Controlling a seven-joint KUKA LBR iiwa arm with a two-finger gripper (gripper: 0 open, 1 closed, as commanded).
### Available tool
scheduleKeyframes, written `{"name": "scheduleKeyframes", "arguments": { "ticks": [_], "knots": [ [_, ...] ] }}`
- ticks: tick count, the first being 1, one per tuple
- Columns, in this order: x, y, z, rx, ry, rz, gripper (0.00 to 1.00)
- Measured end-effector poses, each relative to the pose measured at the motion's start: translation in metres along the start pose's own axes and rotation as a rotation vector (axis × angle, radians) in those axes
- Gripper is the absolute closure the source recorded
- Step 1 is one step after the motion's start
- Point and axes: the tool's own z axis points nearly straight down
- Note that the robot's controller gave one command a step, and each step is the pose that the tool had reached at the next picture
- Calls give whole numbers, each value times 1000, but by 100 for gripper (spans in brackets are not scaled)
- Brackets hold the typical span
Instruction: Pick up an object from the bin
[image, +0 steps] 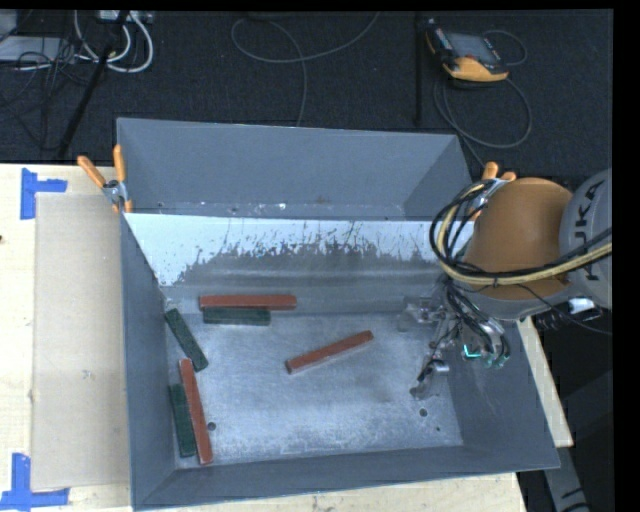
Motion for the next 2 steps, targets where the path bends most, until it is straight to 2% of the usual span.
{"name": "scheduleKeyframes", "arguments": {
  "ticks": [1,2],
  "knots": [
    [-60,38,75,-1,-7,-96,0],
    [-60,37,71,1,-9,-97,100]
  ]
}}
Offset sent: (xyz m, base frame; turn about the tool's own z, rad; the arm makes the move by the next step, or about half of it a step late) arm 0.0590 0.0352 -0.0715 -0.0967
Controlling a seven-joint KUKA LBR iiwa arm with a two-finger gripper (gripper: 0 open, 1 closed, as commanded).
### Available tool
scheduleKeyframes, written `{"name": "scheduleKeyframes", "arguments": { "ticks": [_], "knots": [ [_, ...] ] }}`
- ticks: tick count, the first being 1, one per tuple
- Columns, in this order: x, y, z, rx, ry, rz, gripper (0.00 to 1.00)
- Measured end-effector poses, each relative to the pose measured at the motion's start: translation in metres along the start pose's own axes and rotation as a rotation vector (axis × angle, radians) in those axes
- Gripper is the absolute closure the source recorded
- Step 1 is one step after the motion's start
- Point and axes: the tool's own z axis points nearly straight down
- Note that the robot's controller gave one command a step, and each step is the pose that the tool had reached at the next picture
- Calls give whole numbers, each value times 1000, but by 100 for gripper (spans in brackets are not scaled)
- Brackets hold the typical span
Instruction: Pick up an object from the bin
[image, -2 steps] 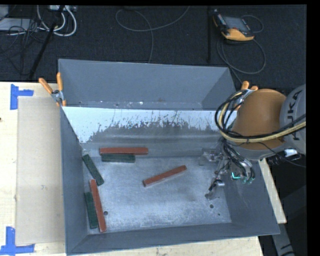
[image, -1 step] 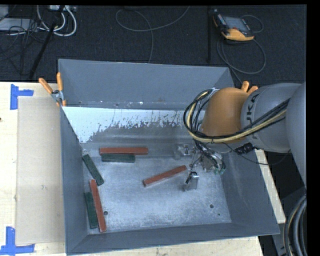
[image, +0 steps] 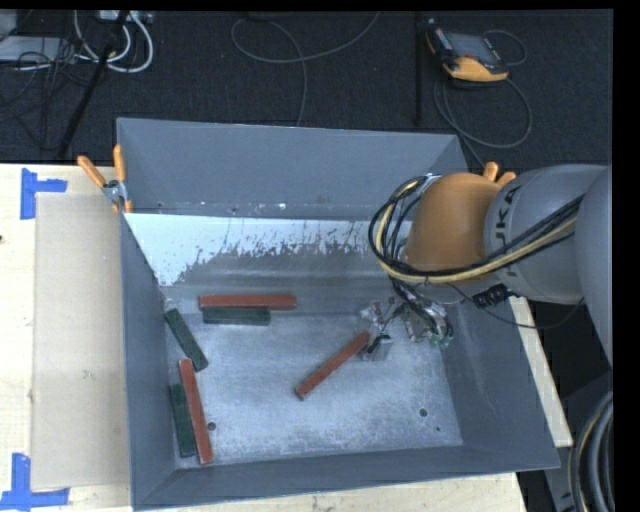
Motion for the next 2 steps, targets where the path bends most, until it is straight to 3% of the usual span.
{"name": "scheduleKeyframes", "arguments": {
  "ticks": [1,2],
  "knots": [
    [0,0,0,0,0,-1,0],
    [0,0,0,0,0,-2,100]
  ]
}}
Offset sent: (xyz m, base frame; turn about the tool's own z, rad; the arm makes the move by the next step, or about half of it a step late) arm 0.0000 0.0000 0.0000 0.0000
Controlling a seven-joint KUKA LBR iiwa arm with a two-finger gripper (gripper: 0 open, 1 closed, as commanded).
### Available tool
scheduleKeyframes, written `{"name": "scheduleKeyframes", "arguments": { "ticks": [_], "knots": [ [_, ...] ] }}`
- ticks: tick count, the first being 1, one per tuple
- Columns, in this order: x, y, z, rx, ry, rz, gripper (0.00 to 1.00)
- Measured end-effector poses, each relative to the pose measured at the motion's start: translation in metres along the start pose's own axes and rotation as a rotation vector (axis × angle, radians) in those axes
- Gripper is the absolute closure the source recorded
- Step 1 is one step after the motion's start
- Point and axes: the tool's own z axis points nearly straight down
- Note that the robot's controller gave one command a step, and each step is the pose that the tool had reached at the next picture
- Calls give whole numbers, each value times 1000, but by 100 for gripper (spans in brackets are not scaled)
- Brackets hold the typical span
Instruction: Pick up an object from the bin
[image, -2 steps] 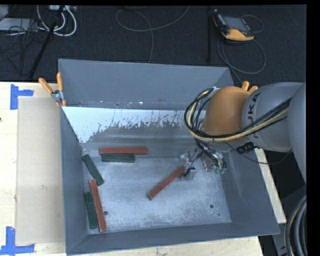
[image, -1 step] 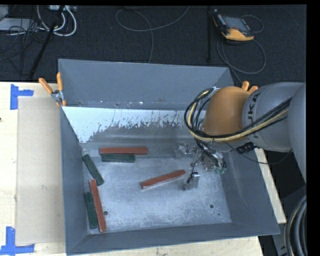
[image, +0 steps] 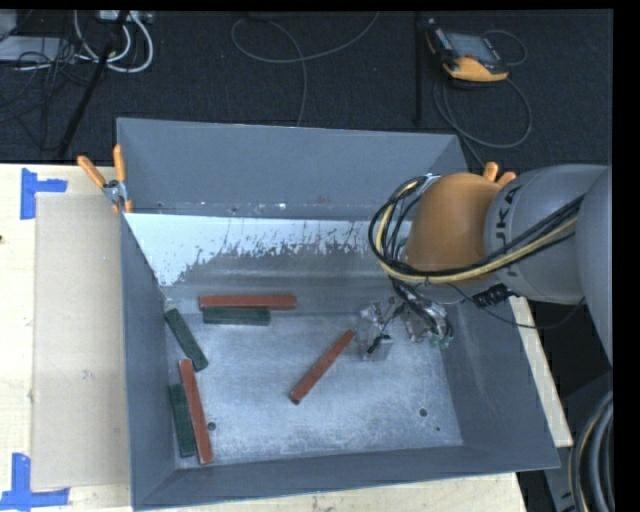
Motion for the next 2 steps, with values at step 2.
{"name": "scheduleKeyframes", "arguments": {
  "ticks": [2],
  "knots": [
    [14,57,0,-3,3,-57,0]
  ]
}}
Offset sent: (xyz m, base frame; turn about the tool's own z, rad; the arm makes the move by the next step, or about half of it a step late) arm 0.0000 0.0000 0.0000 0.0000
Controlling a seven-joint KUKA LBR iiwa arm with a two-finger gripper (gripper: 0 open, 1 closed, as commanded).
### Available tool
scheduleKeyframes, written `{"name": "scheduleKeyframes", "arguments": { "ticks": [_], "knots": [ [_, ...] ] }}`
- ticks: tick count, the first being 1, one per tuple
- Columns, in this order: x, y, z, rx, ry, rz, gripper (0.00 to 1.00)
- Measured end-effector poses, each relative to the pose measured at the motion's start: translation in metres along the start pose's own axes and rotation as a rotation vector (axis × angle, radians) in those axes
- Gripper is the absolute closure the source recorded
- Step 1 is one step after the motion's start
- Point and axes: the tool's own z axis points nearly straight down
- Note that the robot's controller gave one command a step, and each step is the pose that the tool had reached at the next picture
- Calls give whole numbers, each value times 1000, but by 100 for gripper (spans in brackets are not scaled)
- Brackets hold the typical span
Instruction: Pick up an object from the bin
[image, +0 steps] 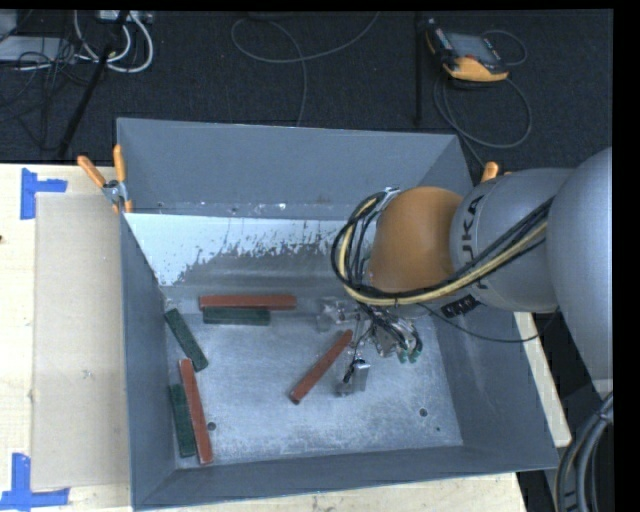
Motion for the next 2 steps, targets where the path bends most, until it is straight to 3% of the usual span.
{"name": "scheduleKeyframes", "arguments": {
  "ticks": [1,2],
  "knots": [
    [-1,-3,0,3,-2,2,100],
    [18,-22,-150,5,-11,-151,100]
  ]
}}
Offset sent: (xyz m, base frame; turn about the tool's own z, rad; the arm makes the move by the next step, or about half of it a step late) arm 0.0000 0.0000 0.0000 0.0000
